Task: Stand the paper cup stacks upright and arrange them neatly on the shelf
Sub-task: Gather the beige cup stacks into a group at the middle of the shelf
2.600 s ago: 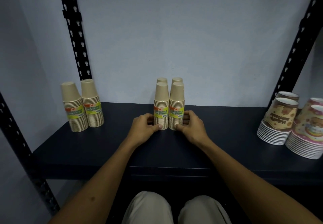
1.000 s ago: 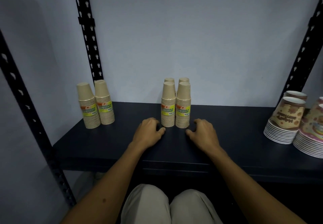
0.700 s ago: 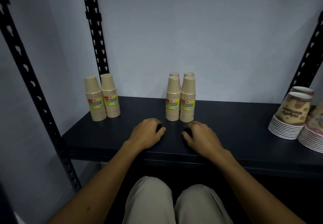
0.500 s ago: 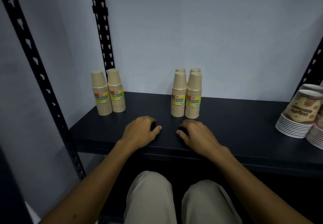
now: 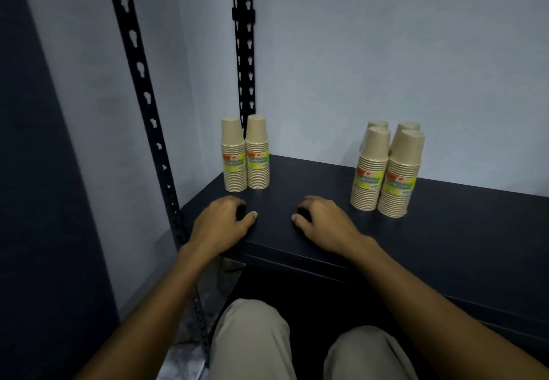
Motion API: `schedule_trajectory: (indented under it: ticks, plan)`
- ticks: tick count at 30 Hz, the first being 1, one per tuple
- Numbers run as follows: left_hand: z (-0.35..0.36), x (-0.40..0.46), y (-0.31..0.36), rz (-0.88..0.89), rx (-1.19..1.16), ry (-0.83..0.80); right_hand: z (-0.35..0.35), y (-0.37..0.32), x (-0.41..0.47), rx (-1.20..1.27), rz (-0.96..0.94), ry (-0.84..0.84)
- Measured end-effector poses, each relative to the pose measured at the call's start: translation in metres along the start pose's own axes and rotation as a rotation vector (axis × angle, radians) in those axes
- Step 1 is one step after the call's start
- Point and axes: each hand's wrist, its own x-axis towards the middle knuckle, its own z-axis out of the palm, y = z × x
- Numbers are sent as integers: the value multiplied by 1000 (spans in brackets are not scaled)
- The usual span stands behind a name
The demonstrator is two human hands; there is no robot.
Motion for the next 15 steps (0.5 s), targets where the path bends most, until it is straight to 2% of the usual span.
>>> schedule_trajectory:
  ticks: [8,11,15]
  plan:
    - [-9,26,-27,-139,-41,25,19,-18,64,79,75,-56]
    - [-9,39,-29,-185,-145,45,23,-19,83,226,141,-36]
    - [-11,57,-33,-252,-347,59,30,-22,106,286,176,12]
